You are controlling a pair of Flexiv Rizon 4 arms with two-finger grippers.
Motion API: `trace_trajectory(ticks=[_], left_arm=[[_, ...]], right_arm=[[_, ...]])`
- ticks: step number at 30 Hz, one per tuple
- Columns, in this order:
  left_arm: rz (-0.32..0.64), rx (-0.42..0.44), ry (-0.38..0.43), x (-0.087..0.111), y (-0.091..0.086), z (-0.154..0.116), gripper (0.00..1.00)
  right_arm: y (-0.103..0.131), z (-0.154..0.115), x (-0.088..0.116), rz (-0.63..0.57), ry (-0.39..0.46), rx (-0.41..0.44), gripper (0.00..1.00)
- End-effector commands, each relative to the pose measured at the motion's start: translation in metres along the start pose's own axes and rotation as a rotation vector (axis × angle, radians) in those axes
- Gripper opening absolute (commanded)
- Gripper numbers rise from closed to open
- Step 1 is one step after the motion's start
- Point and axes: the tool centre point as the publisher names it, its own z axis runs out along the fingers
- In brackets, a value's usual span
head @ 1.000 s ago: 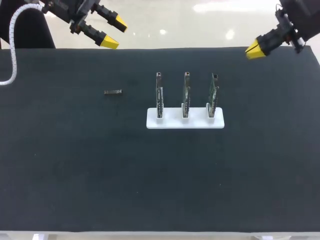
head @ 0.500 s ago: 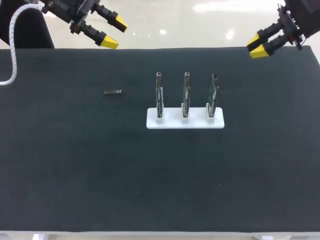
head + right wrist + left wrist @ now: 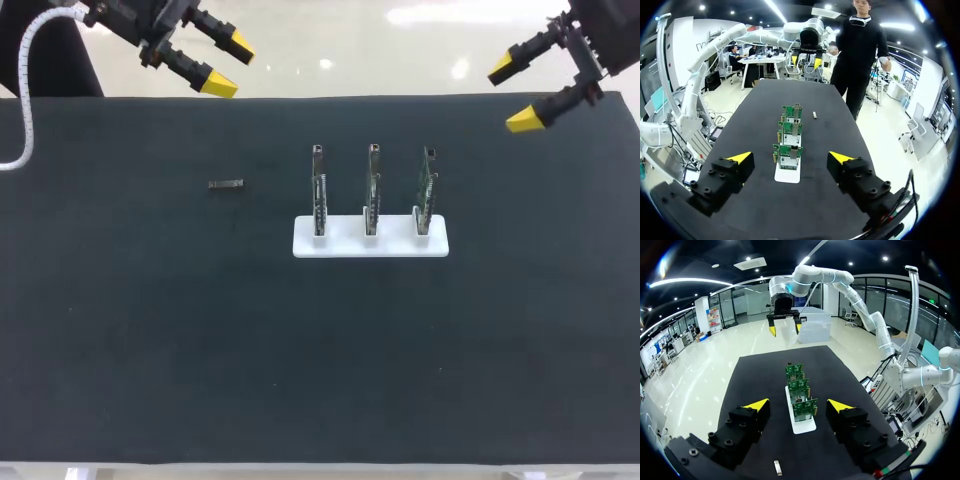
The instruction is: Pick up the optical module with the left hand, and insert it into the network port with the right hand.
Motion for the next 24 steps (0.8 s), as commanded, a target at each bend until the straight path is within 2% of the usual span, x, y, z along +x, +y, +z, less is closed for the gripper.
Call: trace_trajectory(ticks=[1,3,6,11,19,24], left_arm=[[-0.100,-0.033,0.151,0.007,0.008,-0.005,1.00],[-0.158,-0.046,0.237,0.016,0.014,-0.006,1.00],[-0.219,-0.101,0.326,0.032,0.026,-0.004,1.00],[-0.255,-0.127,0.470,0.063,0.041,0.004,1.00],[-0.219,-0.185,0.572,0.106,0.060,0.012,1.00],[-0.185,-0.181,0.635,0.132,0.063,0.009,1.00]], right_arm=[[0.000,0.000,0.000,0.000,-0.001,0.000,1.00],[0.000,0.000,0.000,0.000,-0.001,0.000,1.00],[0.000,0.000,0.000,0.000,-0.001,0.000,1.00],[0.000,0.000,0.000,0.000,-0.001,0.000,1.00],[0.000,0.000,0.000,0.000,-0.001,0.000,1.00],[0.000,0.000,0.000,0.000,-0.001,0.000,1.00]])
